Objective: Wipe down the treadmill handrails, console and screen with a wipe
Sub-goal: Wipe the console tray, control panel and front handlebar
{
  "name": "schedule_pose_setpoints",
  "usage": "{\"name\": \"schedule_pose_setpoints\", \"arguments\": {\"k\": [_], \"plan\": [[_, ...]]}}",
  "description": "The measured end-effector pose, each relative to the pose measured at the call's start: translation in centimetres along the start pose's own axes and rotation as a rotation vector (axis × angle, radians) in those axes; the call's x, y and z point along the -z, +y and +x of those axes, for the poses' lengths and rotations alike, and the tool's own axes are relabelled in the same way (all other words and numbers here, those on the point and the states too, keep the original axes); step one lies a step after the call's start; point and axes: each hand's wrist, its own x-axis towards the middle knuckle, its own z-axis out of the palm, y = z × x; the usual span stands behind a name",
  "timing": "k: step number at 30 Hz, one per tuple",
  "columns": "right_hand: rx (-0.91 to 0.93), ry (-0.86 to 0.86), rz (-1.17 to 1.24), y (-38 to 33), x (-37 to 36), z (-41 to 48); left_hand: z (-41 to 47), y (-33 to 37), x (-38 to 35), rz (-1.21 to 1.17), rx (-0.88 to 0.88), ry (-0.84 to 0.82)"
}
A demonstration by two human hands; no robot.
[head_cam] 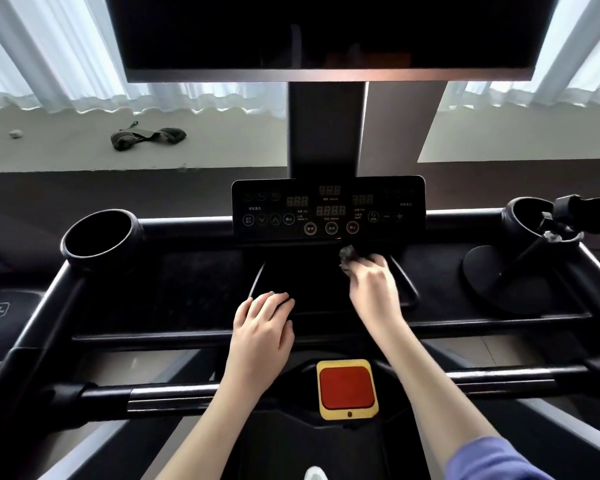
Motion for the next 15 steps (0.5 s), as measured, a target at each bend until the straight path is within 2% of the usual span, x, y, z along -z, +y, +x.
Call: {"name": "schedule_pose_setpoints", "arguments": {"k": [3,4,8,12,13,15], "plan": [[0.181,-0.049,0.025,0.1,-0.2,-0.2,0.0,0.1,0.1,0.001,-0.005,0.002],[0.163,-0.036,0.016,0.7,0.0,0.2,0.0,0.1,0.1,-0.001,-0.006,0.004],[-0.108,0.057,-0.012,0.5,-0.3,1.2,0.0,0.2,0.2,0.003,-0.009,0.008],[0.051,-0.022,0.008,-0.2,-0.6,1.0,-0.1,0.2,0.2,0.001,-0.009,0.009],[0.061,-0.019,-0.013,0.6,-0.3,1.3,-0.1,0.2,0.2,0.001,-0.009,0.006],[-0.034,0.02,-0.054,2.1,0.2,1.9,-0.1,0.2,0.1,0.0,-0.004,-0.008]]}}
